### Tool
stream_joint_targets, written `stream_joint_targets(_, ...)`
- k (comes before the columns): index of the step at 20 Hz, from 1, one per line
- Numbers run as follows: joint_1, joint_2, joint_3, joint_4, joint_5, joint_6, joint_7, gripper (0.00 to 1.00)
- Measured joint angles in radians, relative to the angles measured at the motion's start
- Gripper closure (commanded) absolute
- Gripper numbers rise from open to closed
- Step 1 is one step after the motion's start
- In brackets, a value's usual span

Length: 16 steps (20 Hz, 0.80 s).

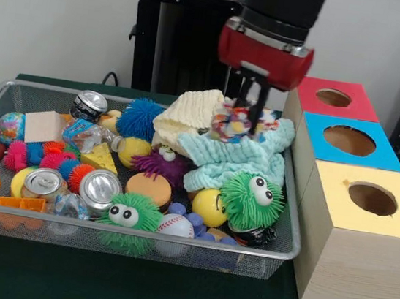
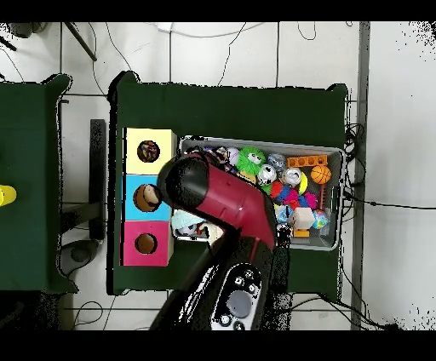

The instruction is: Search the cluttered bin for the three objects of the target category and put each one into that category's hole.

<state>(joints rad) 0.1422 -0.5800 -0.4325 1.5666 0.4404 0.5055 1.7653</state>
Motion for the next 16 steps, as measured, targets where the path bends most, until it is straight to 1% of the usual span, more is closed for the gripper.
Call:
stream_joint_targets(2, 0.018, 0.001, -0.005, -0.01, 0.0, 0.036, 0.023, 1.0)
stream_joint_targets(4, 0.047, 0.001, -0.013, -0.037, 0.0, 0.104, 0.066, 1.0)
stream_joint_targets(10, 0.098, 0.001, -0.038, -0.135, -0.001, 0.273, 0.167, 1.0)
stream_joint_targets(13, 0.11, 0.001, -0.052, -0.191, -0.002, 0.327, 0.207, 1.0)
stream_joint_targets(15, 0.11, 0.002, -0.055, -0.217, -0.003, 0.343, 0.218, 1.0)
stream_joint_targets(16, 0.107, 0.009, -0.057, -0.264, -0.005, 0.361, 0.23, 1.0)
